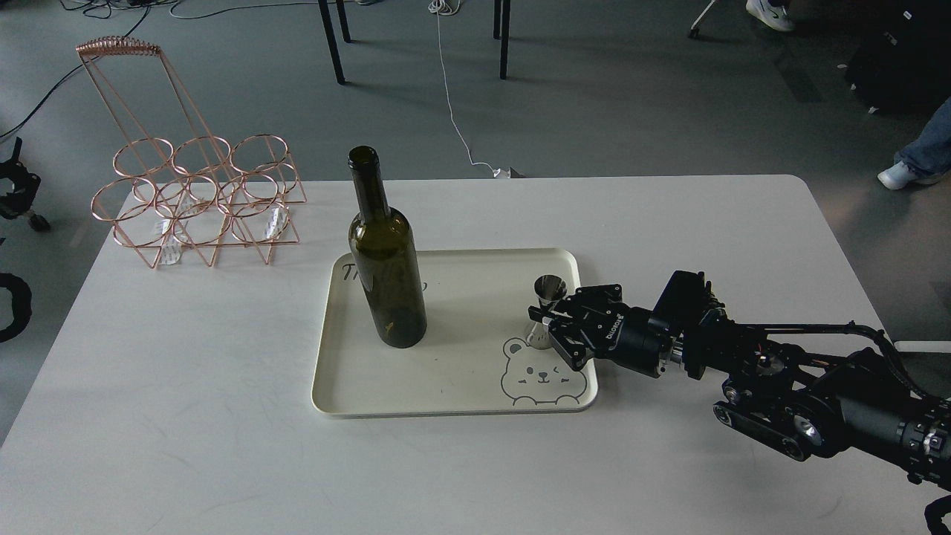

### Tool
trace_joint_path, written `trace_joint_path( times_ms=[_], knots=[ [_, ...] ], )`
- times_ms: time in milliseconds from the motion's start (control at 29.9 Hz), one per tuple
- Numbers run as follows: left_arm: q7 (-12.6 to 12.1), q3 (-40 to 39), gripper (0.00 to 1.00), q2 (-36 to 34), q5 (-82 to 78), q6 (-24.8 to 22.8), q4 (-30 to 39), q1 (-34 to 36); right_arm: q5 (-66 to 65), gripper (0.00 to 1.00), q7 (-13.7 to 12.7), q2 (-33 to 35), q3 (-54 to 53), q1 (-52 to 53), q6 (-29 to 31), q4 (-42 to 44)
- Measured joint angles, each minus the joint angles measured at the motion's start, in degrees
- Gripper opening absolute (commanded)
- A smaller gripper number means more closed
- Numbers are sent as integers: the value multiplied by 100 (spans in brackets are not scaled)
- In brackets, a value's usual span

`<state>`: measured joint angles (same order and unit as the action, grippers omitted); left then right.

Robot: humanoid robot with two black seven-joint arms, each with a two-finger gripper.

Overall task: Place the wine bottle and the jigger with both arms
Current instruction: 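Lift the jigger off the tray and carry it beside the tray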

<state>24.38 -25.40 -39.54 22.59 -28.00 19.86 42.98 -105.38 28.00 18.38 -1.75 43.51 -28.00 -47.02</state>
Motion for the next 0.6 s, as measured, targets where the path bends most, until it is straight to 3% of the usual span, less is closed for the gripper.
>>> trace_joint_path(
  times_ms=[301, 601],
  knots=[
    [-2, 0, 99, -22, 0, 0, 0, 0, 0, 8, 1, 131, -42, 80, 0, -10],
    [-3, 0, 99, -54, 0, 0, 1, 21, 97, 7, -1, 902, -825, 185, -1, -17]
  ],
)
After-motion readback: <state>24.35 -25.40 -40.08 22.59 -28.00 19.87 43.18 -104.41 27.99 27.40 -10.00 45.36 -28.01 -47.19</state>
